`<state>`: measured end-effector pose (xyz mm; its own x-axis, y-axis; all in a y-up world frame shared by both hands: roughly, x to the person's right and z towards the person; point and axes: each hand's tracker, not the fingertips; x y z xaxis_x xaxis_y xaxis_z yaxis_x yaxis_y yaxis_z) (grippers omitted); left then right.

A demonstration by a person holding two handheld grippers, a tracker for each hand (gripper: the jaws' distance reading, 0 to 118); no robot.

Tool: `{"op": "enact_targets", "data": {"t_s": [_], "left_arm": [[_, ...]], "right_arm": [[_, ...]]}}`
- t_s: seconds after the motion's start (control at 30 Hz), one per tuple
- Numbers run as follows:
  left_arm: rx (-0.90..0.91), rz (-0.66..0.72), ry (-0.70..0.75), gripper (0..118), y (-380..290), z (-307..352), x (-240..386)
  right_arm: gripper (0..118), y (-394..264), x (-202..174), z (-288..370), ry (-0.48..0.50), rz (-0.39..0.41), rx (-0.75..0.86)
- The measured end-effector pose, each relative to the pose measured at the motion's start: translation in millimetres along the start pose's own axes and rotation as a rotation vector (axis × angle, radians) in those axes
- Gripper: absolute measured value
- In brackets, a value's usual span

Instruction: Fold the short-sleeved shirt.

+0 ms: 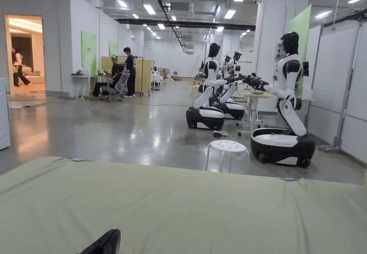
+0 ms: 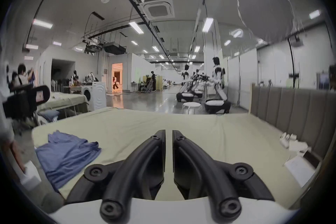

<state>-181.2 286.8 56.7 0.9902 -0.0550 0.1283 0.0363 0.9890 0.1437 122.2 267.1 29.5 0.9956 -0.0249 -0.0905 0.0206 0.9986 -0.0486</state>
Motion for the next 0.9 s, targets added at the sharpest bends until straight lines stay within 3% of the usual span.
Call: {"op": "enact_targets", "data": {"t_s": [0.07,0.2,0.6,0.9], "left_arm": [[-0.012,-0.021,0.012,3,3,-1,4],[-0.024,-0.033,0.010,3,6,-4,4],[-0.059,-0.068,0.025,1,6,-2,9],[-0.075,-0.065,0.043,1,7,-2,3]], "right_arm": [[0,-1,3,4,-0.080,0.025,0.039],[0,4,6,9,-0.082,0.044,0.044],[0,7,-18,17,-0.107,0.250,0.092],[0,8,-19,17,-0.117,0.254,0.070]]}}
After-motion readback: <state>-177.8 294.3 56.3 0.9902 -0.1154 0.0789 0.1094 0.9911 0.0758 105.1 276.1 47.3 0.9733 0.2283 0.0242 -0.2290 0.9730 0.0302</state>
